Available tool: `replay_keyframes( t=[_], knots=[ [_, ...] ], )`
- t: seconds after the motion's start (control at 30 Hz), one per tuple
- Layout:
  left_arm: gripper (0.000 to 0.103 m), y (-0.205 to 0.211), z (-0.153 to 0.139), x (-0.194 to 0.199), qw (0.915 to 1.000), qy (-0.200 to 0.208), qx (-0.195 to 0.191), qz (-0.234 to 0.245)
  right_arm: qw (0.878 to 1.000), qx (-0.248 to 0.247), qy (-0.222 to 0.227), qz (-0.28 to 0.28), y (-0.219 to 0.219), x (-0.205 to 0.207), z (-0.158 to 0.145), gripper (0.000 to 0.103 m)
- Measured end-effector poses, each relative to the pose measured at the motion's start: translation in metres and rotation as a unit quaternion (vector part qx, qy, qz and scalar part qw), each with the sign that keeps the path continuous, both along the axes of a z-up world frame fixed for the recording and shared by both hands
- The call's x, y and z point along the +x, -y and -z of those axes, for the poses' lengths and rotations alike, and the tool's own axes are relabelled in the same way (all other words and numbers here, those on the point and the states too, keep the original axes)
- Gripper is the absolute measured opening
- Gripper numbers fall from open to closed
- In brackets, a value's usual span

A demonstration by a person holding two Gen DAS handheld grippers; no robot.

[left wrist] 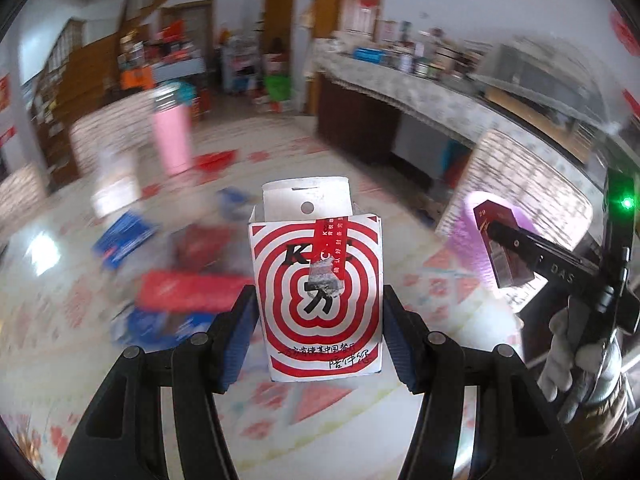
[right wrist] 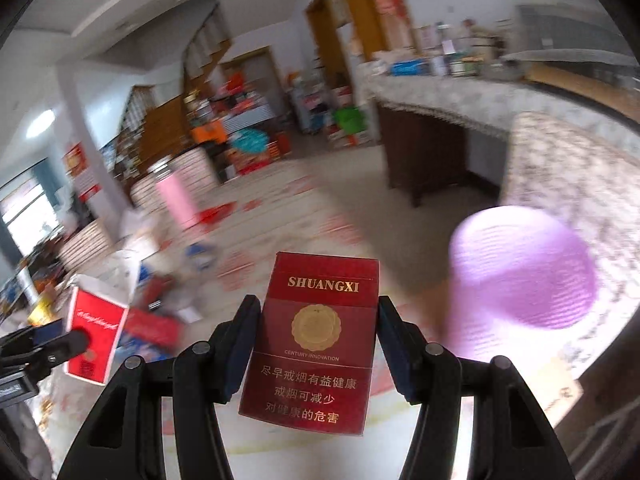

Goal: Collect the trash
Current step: 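Grasp the red-white striped box with left tool while right tool grasps red SHUANGXI pack, then carry both items to the lilac wastebasket and open both tools to drop them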

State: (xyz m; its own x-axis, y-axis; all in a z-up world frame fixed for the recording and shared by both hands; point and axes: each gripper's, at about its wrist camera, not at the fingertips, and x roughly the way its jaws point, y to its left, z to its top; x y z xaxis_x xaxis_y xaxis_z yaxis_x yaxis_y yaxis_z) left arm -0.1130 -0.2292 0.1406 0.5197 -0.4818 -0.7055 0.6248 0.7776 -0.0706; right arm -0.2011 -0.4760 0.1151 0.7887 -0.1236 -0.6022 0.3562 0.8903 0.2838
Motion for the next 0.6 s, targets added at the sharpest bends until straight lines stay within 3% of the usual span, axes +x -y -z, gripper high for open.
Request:
replay_keyframes(
  t=[0.27, 0.5, 0.6],
  knots=[
    [0.059, 0.162, 0.007, 0.001, 0.9912, -0.043, -0.013, 0.125, 0.994, -0.016, -0.015, 0.109, 0.132, -0.038, 0.004, 0.063],
    [0.06, 0.275, 0.024, 0.015, 0.9774, -0.098, -0.024, 0.186, 0.988, -0.002, -0.044, 0.15, 0.202, -0.041, 0.028, 0.063],
    [0.063, 0.306, 0.03, 0.018, 0.9757, -0.099, -0.022, 0.195, 0.985, 0.007, -0.052, 0.162, 0.22, -0.041, 0.038, 0.063]
  ],
)
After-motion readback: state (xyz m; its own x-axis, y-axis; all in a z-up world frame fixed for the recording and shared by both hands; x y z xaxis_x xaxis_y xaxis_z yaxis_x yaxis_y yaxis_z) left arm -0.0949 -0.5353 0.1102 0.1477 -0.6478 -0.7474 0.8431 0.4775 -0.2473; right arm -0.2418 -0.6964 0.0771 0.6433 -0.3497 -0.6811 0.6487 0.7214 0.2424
